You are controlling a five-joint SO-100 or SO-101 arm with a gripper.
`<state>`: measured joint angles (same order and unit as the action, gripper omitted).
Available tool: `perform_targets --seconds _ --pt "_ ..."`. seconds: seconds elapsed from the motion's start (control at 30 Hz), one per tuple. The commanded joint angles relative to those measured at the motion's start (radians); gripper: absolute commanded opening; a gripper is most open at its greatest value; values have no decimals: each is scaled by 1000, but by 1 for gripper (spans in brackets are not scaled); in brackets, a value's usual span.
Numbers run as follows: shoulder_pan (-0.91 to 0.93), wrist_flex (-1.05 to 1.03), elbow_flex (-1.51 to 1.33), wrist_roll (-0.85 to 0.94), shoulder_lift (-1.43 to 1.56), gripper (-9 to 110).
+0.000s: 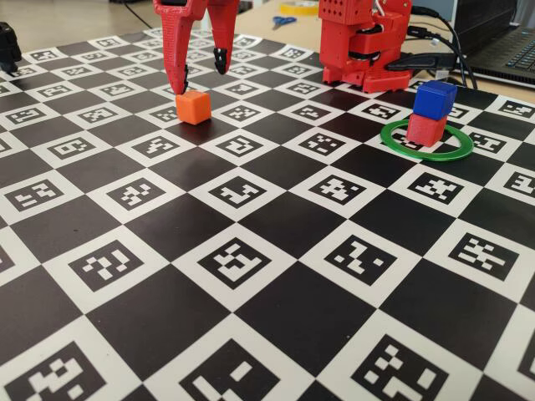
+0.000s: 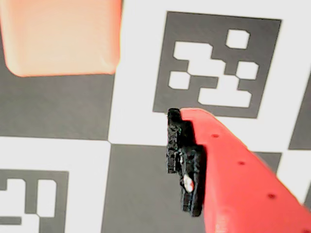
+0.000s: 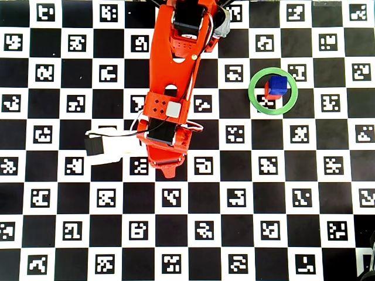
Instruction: Grab the red cube then put it in the green circle then put the blue cube on top and finally the orange cube on top
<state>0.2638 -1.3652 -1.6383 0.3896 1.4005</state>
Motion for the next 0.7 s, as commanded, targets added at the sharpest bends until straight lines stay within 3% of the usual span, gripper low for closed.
perform_targets --seconds 0.0,0.67 --pt "23 60 -15 3 54 39" --pt "55 236 -127 32 23 38"
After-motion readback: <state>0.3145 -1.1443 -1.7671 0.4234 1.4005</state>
